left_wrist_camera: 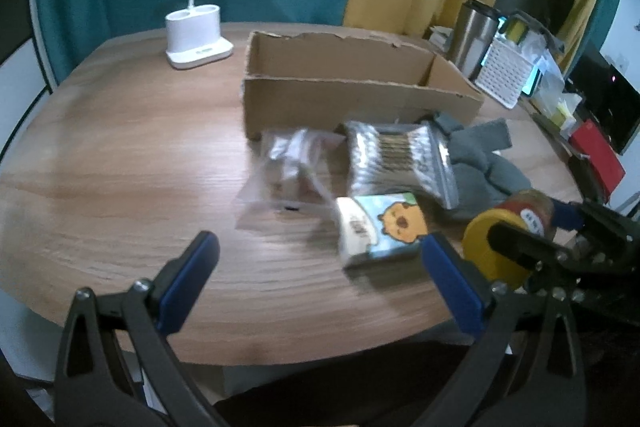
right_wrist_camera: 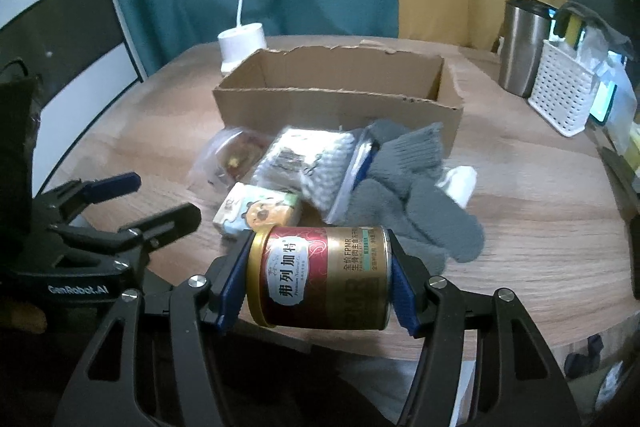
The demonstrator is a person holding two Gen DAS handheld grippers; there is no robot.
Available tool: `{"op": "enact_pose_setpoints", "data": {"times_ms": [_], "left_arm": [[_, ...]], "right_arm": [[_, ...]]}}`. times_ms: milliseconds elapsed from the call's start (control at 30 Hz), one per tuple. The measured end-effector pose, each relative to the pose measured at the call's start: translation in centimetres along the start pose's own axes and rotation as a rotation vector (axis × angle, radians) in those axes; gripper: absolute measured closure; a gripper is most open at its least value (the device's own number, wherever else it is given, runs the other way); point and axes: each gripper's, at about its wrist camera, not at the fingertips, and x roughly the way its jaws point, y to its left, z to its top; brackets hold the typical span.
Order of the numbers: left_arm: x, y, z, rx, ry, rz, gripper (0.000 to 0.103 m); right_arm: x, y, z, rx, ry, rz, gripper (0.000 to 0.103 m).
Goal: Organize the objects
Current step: 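Grasp the red-and-gold can with the right tool while the left tool grasps the tissue pack, then carry the can with the right tool while the left tool carries the tissue pack into the box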
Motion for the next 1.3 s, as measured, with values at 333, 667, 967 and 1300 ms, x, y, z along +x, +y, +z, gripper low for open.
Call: {"op": "enact_pose_setpoints", "data": {"times_ms": [333,667,967,1300], "left_arm": [[2.7,-2.8,0.6,0.020,0.057,-0.034,0.001],[5.0,-4.4,0.7,0.045,0.110,-0.014,0.004],[6.1,-4.9,0.5,0.058,0.145,-0.005,0.033],[4.1,-5.0,1.1,0.071,0.098,-0.046,0.035]], "right_arm": [[-1.6,-2.8,0.2,0.033,-0.019,-0.039,0.039],[-1.3,-5.4,-0.2,0.078,-0.012,-0.047,0.039],[-1.1,-6.7,-0.2,0.096,-0.009,-0.054,0.039],[-1.5,-6.9,0.4,0.086,-0.028,-0.063,0.039]]}}
